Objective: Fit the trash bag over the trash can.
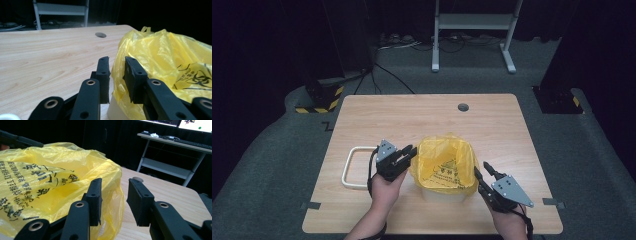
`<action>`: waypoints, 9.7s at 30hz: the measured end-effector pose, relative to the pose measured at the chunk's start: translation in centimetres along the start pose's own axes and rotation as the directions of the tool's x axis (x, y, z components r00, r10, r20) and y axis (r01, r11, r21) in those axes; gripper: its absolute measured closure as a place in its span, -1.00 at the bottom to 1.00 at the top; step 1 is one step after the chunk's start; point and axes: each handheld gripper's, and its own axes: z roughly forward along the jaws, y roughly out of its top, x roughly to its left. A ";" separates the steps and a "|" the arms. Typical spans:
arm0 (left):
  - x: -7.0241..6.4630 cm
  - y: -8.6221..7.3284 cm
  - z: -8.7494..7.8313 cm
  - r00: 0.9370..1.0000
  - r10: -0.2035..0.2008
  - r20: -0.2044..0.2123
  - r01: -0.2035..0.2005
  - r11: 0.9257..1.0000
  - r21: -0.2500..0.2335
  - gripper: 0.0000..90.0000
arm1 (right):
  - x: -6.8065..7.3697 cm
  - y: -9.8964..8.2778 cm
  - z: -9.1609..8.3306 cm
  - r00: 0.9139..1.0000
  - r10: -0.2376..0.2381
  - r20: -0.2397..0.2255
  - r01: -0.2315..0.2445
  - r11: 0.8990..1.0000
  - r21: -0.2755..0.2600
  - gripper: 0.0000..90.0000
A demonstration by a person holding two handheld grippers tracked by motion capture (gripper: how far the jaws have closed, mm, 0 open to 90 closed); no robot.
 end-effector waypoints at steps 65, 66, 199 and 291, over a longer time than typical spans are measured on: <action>-1.6 -5.8 1.1 0.991 0.133 -0.011 -0.114 0.888 0.445 0.20 | -1.3 -3.7 5.4 0.997 0.074 0.004 -0.072 0.957 0.283 0.35; -1.6 -5.9 1.1 0.990 0.143 -0.011 -0.122 0.886 0.448 0.20 | -1.3 -3.9 5.5 0.998 0.069 0.003 -0.066 0.955 0.290 0.36; -1.9 -6.1 3.3 0.965 0.243 0.093 -0.252 0.786 0.565 -0.55 | -13.9 -6.6 4.4 0.923 0.214 0.318 -0.383 0.465 0.798 -0.45; -1.5 -7.8 3.7 0.972 0.233 0.041 -0.227 0.869 0.441 -0.99 | -4.5 13.2 13.7 0.975 0.085 0.203 -0.215 0.165 0.962 0.06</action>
